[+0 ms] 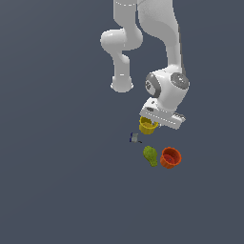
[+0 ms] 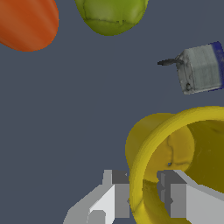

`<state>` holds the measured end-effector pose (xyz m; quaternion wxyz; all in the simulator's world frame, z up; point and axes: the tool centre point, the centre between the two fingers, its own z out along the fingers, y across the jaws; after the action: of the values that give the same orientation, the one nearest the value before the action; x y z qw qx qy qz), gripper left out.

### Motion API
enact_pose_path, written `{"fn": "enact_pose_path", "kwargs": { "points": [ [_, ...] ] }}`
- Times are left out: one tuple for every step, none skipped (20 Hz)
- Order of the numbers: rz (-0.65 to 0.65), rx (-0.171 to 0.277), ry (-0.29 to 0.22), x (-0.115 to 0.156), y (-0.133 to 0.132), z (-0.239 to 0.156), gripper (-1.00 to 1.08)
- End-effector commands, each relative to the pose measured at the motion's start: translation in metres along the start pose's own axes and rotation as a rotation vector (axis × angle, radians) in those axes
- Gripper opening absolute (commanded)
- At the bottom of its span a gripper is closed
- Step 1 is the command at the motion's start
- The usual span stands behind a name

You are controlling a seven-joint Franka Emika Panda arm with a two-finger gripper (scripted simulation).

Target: Pick up a designated object from a clutter of objects.

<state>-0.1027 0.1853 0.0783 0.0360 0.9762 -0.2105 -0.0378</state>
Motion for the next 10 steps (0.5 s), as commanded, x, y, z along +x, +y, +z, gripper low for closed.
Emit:
{"fn": "enact_pose_path", "kwargs": {
  "points": [
    [0.000,0.002,0.002,0.001,0.001,-0.007,-1.00],
    [0.000,0.002,0.002,0.001,0.003,-0.010,-1.00],
    [0.000,0.002,0.002,0.001,0.004,-0.014,-1.00],
    [0.000,0.002,0.002,0.001,0.005,-0.018,-1.00],
    [0.000,0.002,0.002,0.001,0.007,-0.023,-1.00],
    [0.000,0.002,0.002,0.001,0.008,-0.028,-1.00],
    [0.000,0.002,0.002,0.001,0.010,-0.034,-1.00],
    [0.000,0.002,0.001,0.000,0.012,-0.040,-1.00],
    [0.000,0.002,0.001,0.000,0.014,-0.046,-1.00],
    [0.000,0.002,0.001,0.000,0.017,-0.053,-1.00]
  ]
}}
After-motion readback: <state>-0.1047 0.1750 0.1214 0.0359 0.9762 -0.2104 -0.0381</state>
